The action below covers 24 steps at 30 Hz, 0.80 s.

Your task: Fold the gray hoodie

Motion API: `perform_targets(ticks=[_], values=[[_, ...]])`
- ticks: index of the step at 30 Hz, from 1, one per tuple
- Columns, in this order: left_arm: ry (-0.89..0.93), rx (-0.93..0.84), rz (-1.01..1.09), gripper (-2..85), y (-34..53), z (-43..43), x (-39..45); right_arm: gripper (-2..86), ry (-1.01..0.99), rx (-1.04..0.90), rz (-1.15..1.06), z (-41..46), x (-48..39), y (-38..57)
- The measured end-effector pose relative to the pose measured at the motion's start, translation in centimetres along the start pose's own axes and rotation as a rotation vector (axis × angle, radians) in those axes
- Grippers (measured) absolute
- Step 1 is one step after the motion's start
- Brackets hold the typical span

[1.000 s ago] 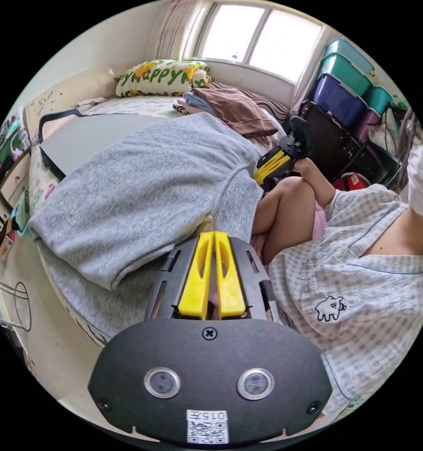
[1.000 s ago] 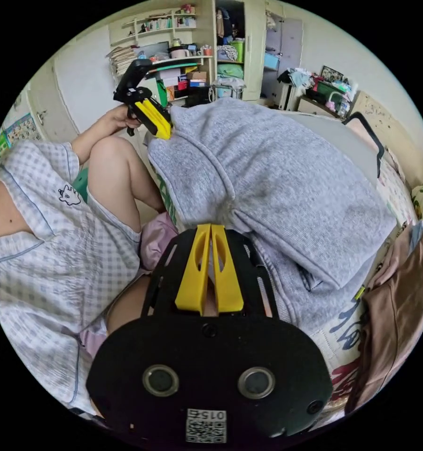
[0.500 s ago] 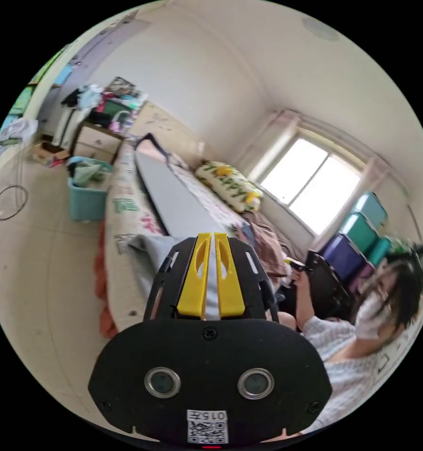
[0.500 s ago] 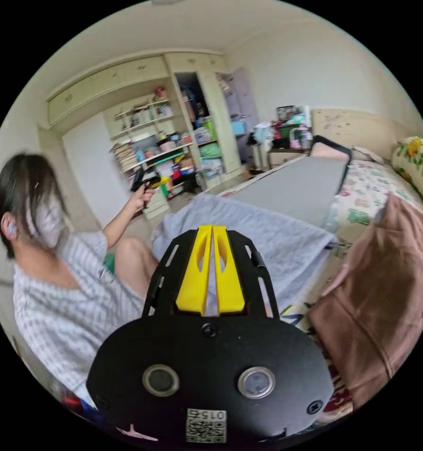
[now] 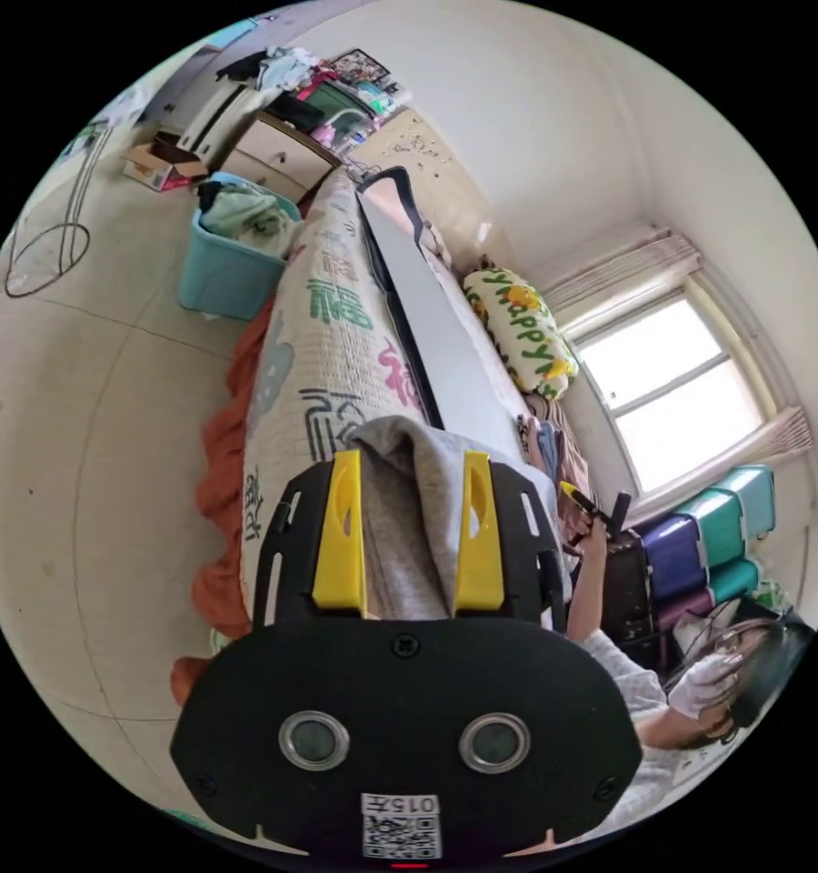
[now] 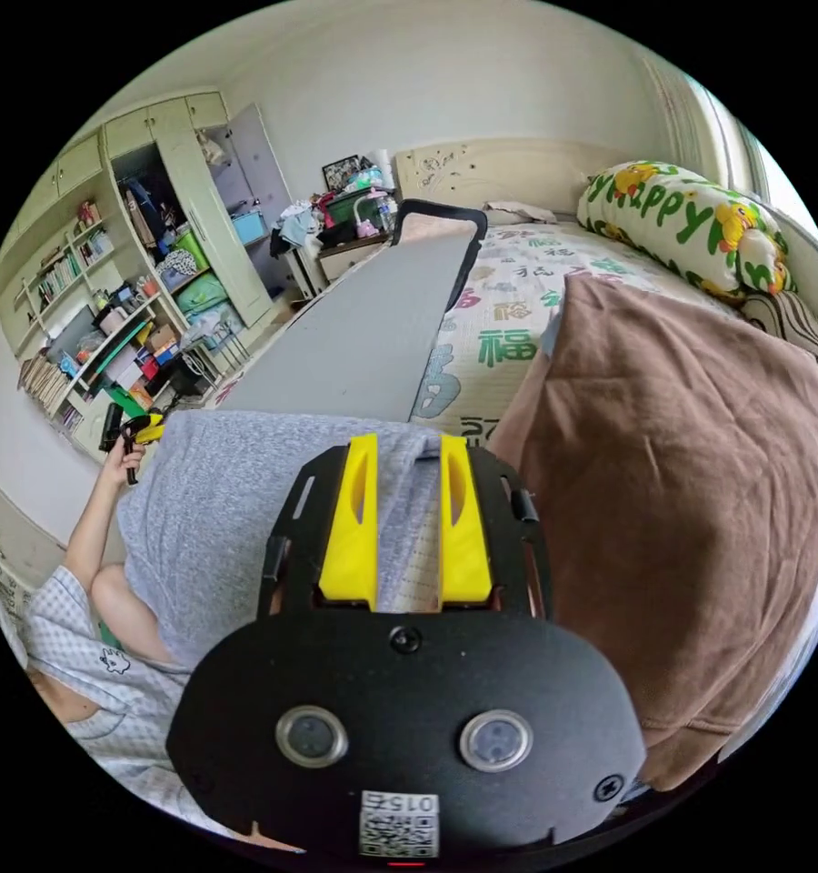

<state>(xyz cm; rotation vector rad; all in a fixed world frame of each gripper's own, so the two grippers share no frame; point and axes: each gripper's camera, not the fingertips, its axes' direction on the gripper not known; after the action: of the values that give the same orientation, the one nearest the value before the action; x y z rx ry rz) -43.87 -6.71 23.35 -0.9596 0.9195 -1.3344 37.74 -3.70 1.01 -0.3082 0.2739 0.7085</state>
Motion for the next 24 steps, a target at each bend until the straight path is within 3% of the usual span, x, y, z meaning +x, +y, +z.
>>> perform_targets(ticks=[6, 9, 12, 16, 19, 21, 24], values=[[0.004, -0.044, -0.104, 11.4, -2.6, 1.9, -1.2, 10.7, -0.257, 0.104, 0.174, 1.9, 5.4, -0.5], [0.028, -0.051, -0.133, 10.0, -3.2, 1.5, -1.6, 9.5, -0.325, 0.01, 0.169, 4.5, 5.5, -1.6], [0.037, -0.051, -0.124, 9.3, -3.4, 0.9, -1.3, 8.0, -0.2, -0.08, 0.105, 6.1, 4.2, -2.6], [-0.004, -0.047, -0.063, 7.3, -4.0, -0.3, 0.4, 5.7, -0.136, -0.052, 0.078, 6.2, 3.5, -3.0], [-0.01, 0.059, -0.013, 2.2, -4.2, -3.0, 2.3, 4.2, -0.143, 0.023, 0.113, 5.5, 4.0, -2.8], [0.022, 0.243, -0.024, -0.3, -3.6, -6.8, 2.4, 3.6, -0.089, 0.056, 0.099, 5.1, 3.5, -3.0], [0.047, 0.195, -0.049, -0.5, -3.4, -8.2, 0.9, 3.4, 0.003, 0.065, 0.059, 5.3, 2.2, -3.5]])
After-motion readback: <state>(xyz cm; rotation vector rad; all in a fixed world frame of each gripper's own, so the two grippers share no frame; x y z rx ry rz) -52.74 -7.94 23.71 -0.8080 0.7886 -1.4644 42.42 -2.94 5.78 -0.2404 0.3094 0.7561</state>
